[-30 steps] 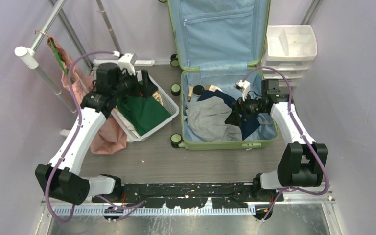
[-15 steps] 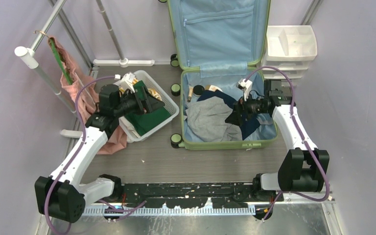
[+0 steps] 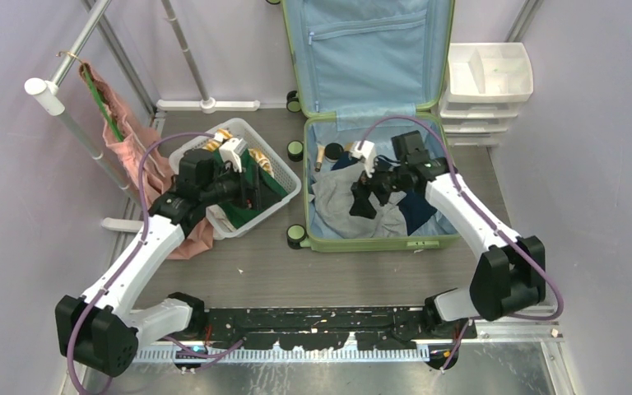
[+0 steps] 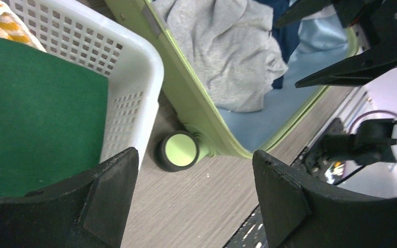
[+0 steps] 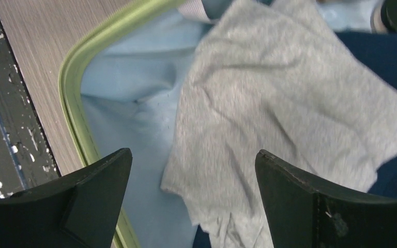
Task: Open, take out, and arrange the luggage
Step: Place the clothes in the bin, then pick up the clothes from the luggage.
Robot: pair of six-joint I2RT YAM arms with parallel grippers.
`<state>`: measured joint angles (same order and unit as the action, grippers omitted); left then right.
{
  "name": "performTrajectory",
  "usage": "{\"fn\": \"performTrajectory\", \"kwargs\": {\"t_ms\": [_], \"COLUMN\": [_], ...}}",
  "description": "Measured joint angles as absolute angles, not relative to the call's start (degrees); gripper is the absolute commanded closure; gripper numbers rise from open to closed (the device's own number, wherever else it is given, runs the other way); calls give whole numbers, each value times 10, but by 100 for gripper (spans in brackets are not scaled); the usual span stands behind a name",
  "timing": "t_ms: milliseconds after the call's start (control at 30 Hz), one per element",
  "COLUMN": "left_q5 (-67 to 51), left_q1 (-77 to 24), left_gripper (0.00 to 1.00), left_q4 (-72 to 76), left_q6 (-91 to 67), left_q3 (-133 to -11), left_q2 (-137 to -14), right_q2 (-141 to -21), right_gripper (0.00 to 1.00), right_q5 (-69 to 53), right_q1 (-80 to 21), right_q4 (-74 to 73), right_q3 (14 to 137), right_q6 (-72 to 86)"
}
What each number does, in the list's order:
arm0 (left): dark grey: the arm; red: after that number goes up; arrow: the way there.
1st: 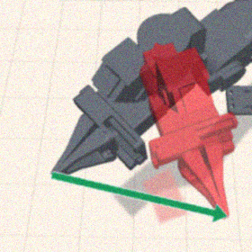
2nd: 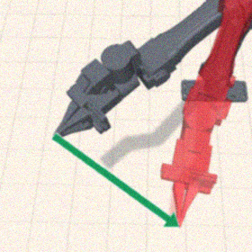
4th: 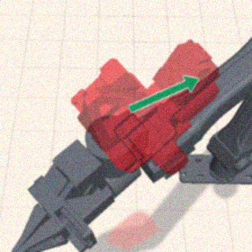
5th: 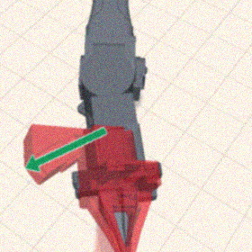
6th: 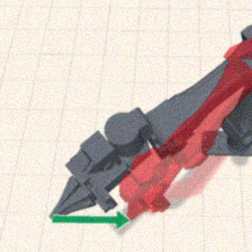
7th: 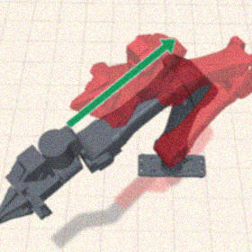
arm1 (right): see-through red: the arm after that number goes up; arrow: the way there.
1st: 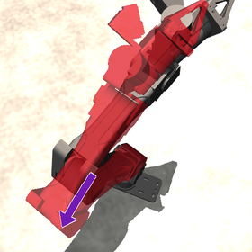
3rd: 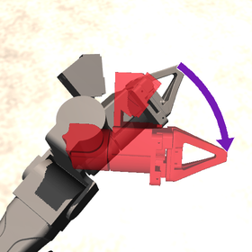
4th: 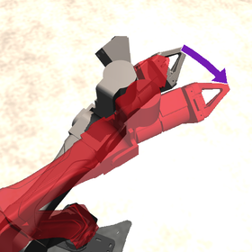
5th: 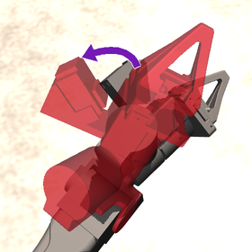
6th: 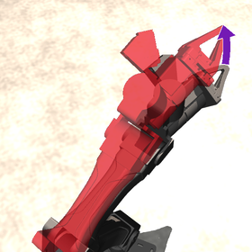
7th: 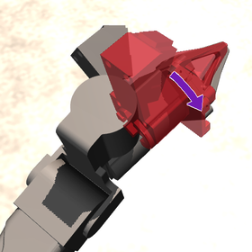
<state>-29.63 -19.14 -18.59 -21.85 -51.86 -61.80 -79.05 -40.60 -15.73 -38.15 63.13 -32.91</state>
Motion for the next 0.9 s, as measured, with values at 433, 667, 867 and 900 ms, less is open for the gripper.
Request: {"fn": "performTrajectory", "kwargs": {"t_ms": [433, 667, 867, 900], "left_q5": [-283, -243, -220, -217], "left_q1": [-175, -175, -175, -175], "left_gripper": [19, 20, 20, 20], "left_q4": [-232, -238, -250, -254], "left_q6": [-90, -62, -51, -50], "left_q3": [-524, -521, -521, -521], "left_q2": [-652, -599, -609, -611], "right_q2": [-960, -1000, -1034, -1035], "right_gripper": [16, 38, 45, 44], "right_q5": [-368, -336, -310, -310], "right_q1": [-216, -236, -251, -252], "right_q4": [-252, -146, -129, -129], "right_q3": [743, 704, 704, 704], "right_q6": [-202, -67, -26, -22]}}
